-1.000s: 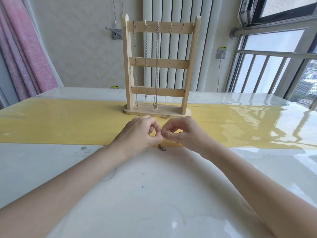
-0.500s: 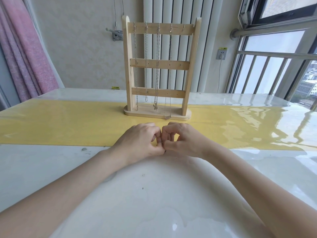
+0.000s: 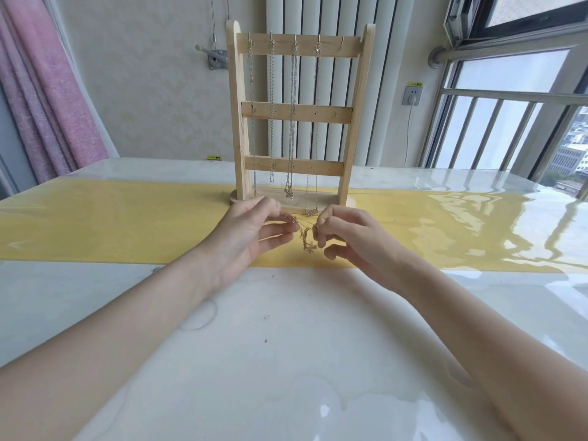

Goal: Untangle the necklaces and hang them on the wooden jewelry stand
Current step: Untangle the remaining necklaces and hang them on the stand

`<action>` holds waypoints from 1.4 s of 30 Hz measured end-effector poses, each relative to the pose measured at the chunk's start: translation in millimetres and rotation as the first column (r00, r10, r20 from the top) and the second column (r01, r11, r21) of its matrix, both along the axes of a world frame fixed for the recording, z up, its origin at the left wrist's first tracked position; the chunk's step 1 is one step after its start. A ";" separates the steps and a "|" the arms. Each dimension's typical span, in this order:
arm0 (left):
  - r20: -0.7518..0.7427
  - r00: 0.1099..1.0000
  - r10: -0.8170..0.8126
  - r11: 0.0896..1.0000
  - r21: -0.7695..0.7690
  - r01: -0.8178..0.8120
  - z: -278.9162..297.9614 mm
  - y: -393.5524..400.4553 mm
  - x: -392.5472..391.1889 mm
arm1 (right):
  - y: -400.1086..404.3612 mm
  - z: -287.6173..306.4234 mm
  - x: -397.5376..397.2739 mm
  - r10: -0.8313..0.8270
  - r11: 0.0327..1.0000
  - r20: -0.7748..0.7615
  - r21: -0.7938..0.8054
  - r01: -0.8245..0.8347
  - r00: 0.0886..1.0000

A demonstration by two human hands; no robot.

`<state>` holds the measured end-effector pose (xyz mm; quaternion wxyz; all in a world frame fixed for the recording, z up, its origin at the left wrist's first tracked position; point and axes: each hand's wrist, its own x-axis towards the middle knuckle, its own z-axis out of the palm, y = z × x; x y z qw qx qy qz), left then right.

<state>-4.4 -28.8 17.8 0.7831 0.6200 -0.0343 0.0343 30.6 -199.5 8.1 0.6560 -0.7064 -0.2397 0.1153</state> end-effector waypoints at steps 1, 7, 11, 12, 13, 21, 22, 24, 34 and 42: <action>-0.036 0.999 -0.009 1.000 -0.029 0.008 0.0 -1.0 -0.5 | 1.5 -1.4 -0.4 0.017 1.000 -0.015 0.014 -0.016 1.000; -0.036 0.997 0.062 0.989 0.135 -0.056 -5.1 -3.3 1.4 | 8.0 -3.5 -1.4 -0.026 0.986 -0.122 0.158 0.045 0.992; -0.035 0.996 0.085 0.982 0.175 -0.078 -9.2 -7.0 0.9 | 8.8 1.1 -1.5 -0.051 0.953 -0.203 0.284 0.108 0.978; -0.051 0.996 0.076 0.990 0.121 -0.070 -8.7 -8.1 0.8 | 8.4 1.8 -1.7 -0.043 0.950 -0.219 0.294 0.108 0.975; -0.071 0.995 0.063 0.997 0.049 -0.060 -7.9 -8.8 1.0 | 8.1 2.1 -2.0 -0.031 0.951 -0.230 0.294 0.100 0.973; -0.109 0.993 0.039 0.995 -0.089 -0.049 -3.4 -14.4 0.6 | 12.3 0.9 -7.6 0.036 0.958 -0.256 0.285 0.040 0.966; -0.086 0.995 0.046 0.999 0.004 -0.046 -6.0 -15.4 -0.2 | 12.6 1.2 -7.6 0.029 0.957 -0.264 0.285 0.050 0.964; -0.055 0.997 0.056 0.988 0.144 -0.047 -10.5 -16.5 -1.0 | 11.8 2.9 -8.6 0.016 0.954 -0.301 0.290 0.075 0.953; -0.093 0.994 0.054 0.987 -0.143 -0.067 -4.7 -5.2 4.5 | 8.9 -2.9 -5.4 0.007 0.998 -0.222 0.057 0.006 0.975; -0.151 0.981 -0.120 0.979 -0.179 0.093 -1.4 -3.8 3.5 | 9.3 -2.4 -7.1 -0.157 0.984 -0.051 -0.094 0.152 0.986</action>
